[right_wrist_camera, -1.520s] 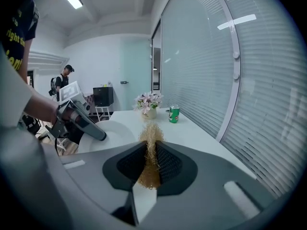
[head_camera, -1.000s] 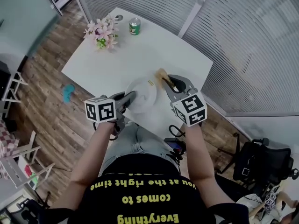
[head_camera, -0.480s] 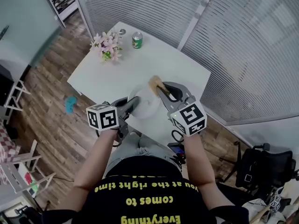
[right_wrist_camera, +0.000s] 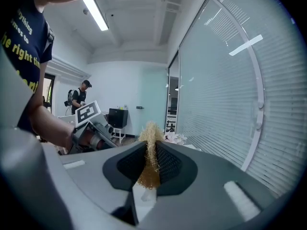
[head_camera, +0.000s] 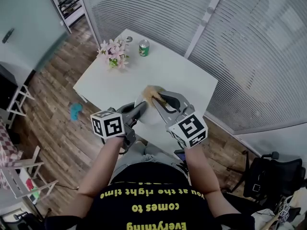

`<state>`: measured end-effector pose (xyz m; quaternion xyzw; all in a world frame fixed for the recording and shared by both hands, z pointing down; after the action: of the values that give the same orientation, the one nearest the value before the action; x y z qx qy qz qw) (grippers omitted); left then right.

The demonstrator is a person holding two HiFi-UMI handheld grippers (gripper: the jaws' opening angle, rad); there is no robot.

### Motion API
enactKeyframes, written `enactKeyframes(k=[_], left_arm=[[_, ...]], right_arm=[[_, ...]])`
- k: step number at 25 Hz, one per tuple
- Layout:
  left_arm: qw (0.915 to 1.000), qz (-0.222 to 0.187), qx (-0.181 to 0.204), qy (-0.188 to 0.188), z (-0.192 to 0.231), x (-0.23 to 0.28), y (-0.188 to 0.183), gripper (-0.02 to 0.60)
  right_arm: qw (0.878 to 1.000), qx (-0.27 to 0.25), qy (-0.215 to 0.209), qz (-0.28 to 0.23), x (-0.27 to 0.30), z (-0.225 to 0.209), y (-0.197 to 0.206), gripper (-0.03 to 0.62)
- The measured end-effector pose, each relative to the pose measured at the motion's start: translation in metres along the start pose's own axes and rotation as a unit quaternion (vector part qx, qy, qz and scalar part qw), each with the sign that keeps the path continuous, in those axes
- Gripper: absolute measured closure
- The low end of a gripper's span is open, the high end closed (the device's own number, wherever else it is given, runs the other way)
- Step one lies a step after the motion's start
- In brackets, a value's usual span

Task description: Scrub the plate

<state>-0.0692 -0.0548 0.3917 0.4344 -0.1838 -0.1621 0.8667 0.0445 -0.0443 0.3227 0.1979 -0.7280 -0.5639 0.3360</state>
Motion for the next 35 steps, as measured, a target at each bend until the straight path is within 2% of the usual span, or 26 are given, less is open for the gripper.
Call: enactKeyframes(k=[8,14,19,35], left_arm=[[0.9999,0.003,0.013,-0.004,0.000,0.003,-0.004,0.560],[0.9998,0.002,0.021,-0.002,0.000,0.003,-0.008,0.560],[0.9993,0.005,0.038,-0.002,-0.001,0.002,-0.010,0.560],[0.9996,-0.008,0.021,0.017,0.000,-0.003,-0.018,0.560]], right_arm=[[0.999,-0.026,-0.039,-0.003,0.009,0.019,-0.006,0.540],[0.998,-0.052,-0.043,0.013,0.017,0.023,-0.006,0.542],[0.997,-0.069,-0.024,0.026,0.021,0.018,-0.001,0.542],[0.996,-0.059,0.063,0.031,0.004,-0.032,0.001,0.542]])
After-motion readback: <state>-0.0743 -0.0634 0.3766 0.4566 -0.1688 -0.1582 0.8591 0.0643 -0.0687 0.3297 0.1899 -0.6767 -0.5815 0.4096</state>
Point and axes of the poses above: the fingertips, and each gripper's own axes: x forward along the fingers, z to its left, y out of its underside, the point moved 6 cm from there along -x, backward along the fingers, and after that the axes turned 13 degrees about x, right-handed, at the moved point
